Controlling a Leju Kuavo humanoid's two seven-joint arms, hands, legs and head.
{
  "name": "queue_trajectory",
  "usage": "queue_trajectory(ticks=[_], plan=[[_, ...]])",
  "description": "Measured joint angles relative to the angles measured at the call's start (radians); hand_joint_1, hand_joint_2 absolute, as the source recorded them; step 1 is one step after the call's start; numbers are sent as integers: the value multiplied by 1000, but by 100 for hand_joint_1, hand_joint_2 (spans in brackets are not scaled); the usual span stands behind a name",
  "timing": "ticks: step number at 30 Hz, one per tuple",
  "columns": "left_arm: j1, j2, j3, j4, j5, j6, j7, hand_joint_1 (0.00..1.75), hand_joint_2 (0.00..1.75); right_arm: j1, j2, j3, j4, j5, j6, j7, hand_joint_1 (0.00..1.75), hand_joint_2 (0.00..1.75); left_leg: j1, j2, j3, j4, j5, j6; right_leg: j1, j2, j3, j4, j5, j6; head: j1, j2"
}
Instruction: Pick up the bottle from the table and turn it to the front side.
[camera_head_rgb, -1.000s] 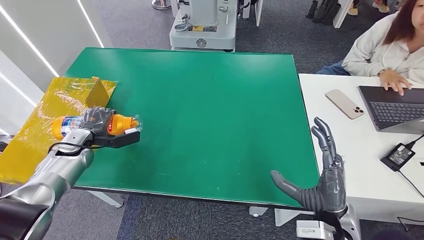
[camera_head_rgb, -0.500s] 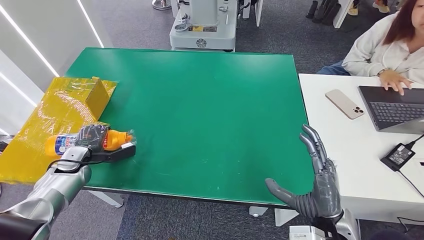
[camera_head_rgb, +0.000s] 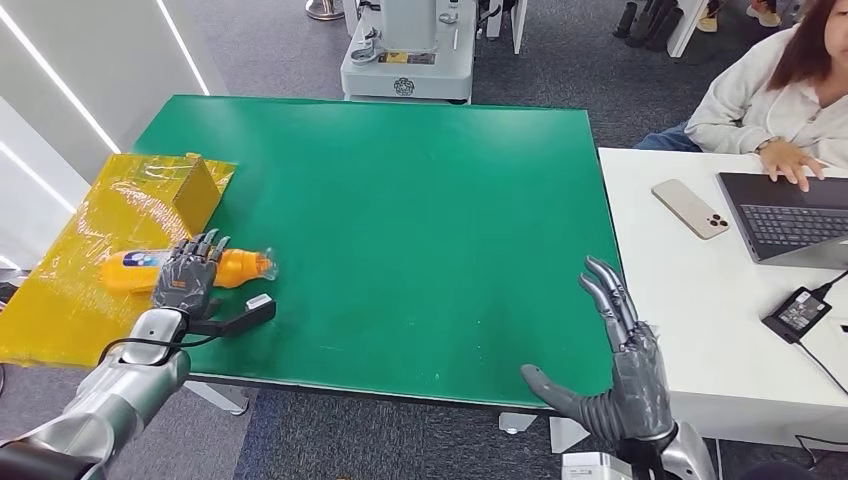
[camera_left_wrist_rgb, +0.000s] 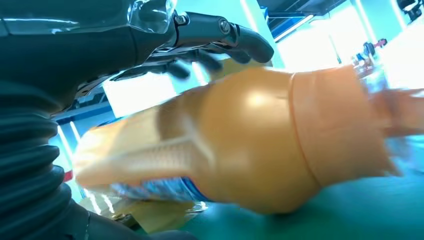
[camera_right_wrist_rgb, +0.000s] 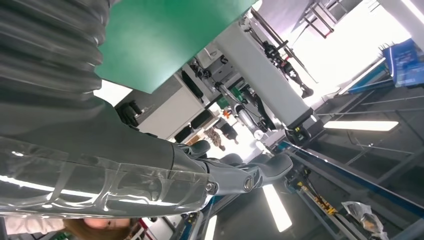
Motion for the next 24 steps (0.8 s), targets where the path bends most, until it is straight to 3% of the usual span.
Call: queue_trajectory(ticks=[11,16,19,24], plan=[[7,-104,28,-8,-6,113,-63,0,175,18,32,-21,0,-2,33,14,0,175,0,0,0,0,0,0,0,0,0,0,0,0,0,0],[46,-182,82,-133,-30,116,-139,0,175,18,45,-41,4,2,41,23,0,175,0,-1,0,1,0,0,0,-1,0,-1,0,0,0,0],[73,-244,130,-251,-21,116,-234,0,175,18,50,-51,12,-1,40,24,0,175,-1,-1,0,1,0,0,-1,-1,0,-1,0,0,0,0],[99,-366,226,-404,165,114,-494,0,175,19,60,-65,20,-17,31,22,0,175,-1,-2,-1,1,-1,1,-1,-2,0,-1,0,0,0,0]])
